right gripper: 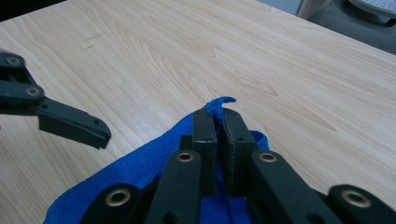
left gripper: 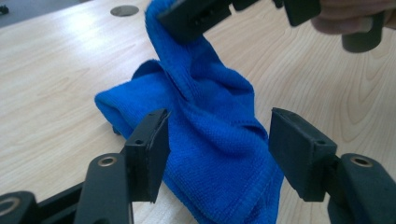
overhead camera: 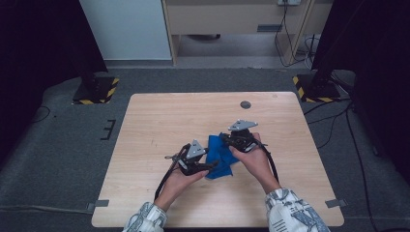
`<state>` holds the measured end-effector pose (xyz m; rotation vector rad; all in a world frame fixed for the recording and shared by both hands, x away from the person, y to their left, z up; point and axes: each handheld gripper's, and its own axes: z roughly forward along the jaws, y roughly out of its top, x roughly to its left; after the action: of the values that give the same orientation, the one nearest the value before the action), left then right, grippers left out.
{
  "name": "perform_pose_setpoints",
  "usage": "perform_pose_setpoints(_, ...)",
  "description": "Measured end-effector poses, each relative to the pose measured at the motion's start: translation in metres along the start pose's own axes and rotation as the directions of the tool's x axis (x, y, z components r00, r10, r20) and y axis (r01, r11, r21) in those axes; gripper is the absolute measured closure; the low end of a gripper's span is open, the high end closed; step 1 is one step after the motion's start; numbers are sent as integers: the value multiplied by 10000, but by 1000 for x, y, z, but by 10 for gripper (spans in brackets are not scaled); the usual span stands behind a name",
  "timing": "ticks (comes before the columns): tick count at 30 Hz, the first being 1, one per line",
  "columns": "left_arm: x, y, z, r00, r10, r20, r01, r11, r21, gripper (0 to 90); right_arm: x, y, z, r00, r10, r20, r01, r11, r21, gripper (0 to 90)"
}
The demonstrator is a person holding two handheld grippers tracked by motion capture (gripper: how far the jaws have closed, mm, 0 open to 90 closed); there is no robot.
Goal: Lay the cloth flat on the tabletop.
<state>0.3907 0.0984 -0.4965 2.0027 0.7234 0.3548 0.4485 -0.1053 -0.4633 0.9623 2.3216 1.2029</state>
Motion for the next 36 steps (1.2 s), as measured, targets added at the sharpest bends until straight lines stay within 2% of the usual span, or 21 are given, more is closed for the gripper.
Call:
perform_pose_setpoints(14,-5,-9,24,9998,154,139,-162,9979,620,357,3,0,-1,10000,-24,-72,24,10000,-35,858)
perform_pose_setpoints(15,-4,-9,24,9997,234,71,-238,9976,657,427,3,0,-1,9999,-31,-102,30,10000,-12,858)
perform_pose_setpoints(16,-3,-9,25,9996,279,-11,-278,9974,668,427,3,0,-1,9999,-31,-102,30,10000,-12,858)
perform_pose_setpoints(19,-2,-10,26,9992,360,-168,-348,9970,693,567,4,-1,-2,9999,-86,-111,86,10000,-14,858)
perform_pose_setpoints(20,-1,-10,26,9994,321,-149,-310,9973,660,618,4,-2,-2,9998,-123,-129,123,9999,-6,858)
perform_pose_setpoints(21,1,-9,25,9996,246,-165,-235,9976,655,714,5,-3,-3,9999,-78,-144,78,10000,-27,858)
perform_pose_setpoints(25,5,-5,21,9998,-27,-205,35,9991,412,800,5,-6,-4,9998,-103,-141,103,9999,-51,858)
perform_pose_setpoints(30,16,-3,11,9966,-483,-663,483,9988,-10,830,2,-11,-9,9999,-36,-129,35,9999,-123,860)
perform_pose_setpoints(34,29,-5,4,9904,-969,-990,954,9952,-197,835,-3,-14,-15,10000,52,19,-51,9998,-172,862)
perform_pose_setpoints(36,34,-6,1,9880,-1070,-1115,1059,9942,-163,836,-6,-16,-17,9997,131,189,-128,9998,-176,864)
